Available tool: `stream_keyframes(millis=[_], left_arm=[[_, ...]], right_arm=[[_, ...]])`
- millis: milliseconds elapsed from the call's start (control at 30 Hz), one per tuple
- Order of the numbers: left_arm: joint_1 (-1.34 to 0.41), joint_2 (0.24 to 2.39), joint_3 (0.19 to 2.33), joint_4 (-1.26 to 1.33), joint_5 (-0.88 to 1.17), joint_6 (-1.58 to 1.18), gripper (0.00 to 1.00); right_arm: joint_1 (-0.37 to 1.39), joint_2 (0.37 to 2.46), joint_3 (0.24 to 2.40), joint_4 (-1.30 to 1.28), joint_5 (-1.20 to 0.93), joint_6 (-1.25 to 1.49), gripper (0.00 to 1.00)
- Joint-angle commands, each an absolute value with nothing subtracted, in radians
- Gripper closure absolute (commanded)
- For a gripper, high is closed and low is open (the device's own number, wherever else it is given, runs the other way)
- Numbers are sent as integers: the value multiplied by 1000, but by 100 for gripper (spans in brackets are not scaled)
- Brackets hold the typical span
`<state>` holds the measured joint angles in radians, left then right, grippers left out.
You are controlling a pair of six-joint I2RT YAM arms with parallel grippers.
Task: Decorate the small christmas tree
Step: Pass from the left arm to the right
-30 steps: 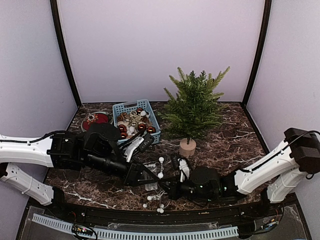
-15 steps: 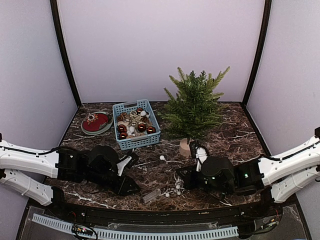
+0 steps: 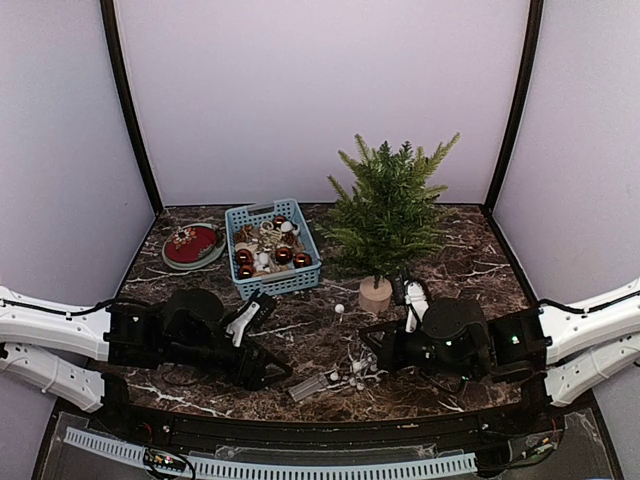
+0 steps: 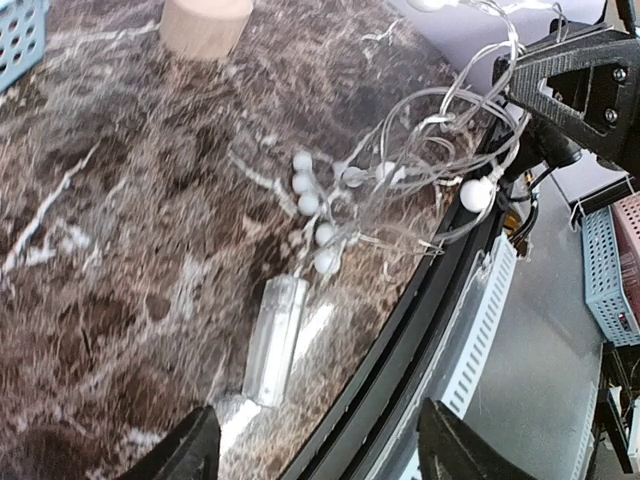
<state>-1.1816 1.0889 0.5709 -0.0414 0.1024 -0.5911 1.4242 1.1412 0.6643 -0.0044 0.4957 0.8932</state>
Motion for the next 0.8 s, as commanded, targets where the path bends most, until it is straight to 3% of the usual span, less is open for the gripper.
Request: stream_keyframes(millis=[0, 200, 600, 767], left_arm=[[-1178, 1148, 581, 118, 78, -506, 34], [-1178, 1273, 614, 274, 81, -474, 44], [-1178, 1395, 686, 577, 99, -469, 45], [-1178, 1473, 733, 611, 127, -490, 55]], right_arm=[[1431, 1086, 694, 3, 527, 888, 100], [1431, 1023, 671, 26, 520, 888, 100], [1431, 979, 634, 50, 523, 905, 100], [1431, 980, 636, 61, 520, 898, 100]])
